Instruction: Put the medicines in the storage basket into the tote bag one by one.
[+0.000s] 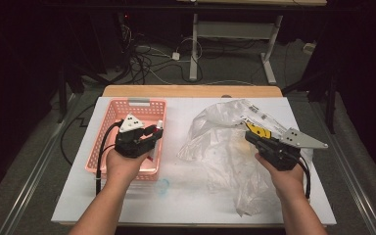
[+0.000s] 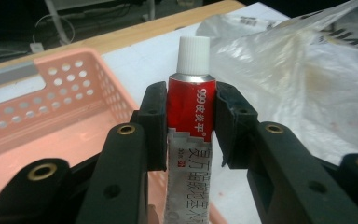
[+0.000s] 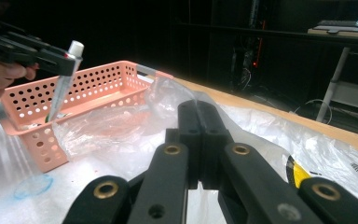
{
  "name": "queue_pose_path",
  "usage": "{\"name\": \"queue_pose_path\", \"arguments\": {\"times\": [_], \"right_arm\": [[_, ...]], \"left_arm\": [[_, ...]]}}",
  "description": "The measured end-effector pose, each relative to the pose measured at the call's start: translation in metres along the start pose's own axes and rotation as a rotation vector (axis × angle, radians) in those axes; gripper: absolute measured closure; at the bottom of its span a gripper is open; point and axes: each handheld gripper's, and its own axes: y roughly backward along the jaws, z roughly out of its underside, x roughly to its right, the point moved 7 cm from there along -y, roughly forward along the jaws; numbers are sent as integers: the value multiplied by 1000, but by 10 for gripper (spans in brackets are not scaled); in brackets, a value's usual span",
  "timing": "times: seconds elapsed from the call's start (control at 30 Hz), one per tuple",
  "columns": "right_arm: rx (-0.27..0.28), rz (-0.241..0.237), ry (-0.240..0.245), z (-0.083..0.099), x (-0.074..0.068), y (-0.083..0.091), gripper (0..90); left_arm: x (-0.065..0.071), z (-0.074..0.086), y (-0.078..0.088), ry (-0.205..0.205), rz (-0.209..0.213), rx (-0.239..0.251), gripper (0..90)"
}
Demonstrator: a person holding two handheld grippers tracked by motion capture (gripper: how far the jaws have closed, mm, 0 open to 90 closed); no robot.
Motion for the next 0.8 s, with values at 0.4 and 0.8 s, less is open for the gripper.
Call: {"name": "queue_pose_path", "arguments": {"times": [0.4,0.8], "right_arm": [[2,1,-2,0,-1,0,900],[1,-1,1,0,-1,0,900]], "left_arm": [[36,-9,13,-44,74,43,662],[74,-11,15,-69,167,76,661]]}}
